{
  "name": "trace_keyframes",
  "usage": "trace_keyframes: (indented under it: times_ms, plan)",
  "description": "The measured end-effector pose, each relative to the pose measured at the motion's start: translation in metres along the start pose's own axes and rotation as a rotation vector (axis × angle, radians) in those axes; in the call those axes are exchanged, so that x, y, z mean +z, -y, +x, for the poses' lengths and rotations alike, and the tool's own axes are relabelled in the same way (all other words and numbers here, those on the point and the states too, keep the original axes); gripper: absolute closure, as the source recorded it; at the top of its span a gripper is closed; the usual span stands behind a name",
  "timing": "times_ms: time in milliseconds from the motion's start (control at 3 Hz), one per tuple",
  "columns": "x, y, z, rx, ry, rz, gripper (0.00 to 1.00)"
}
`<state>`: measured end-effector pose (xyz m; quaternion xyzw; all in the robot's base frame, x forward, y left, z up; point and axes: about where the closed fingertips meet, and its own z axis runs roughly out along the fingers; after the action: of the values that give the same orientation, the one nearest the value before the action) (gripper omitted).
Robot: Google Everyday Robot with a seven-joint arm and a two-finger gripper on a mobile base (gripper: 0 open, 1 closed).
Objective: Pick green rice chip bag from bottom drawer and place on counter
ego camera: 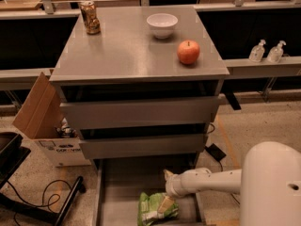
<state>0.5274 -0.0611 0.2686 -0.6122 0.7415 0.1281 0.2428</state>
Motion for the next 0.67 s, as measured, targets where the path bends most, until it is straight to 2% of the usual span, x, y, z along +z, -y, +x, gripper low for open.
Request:
trace_keyframes:
  times_ms: [333, 667]
  plan:
    - [0.061, -0.02, 0.021, 0.029, 0.019, -0.066, 0.0]
    - [0.09, -0.035, 0.034, 0.047, 0.025, -0.115, 0.0]
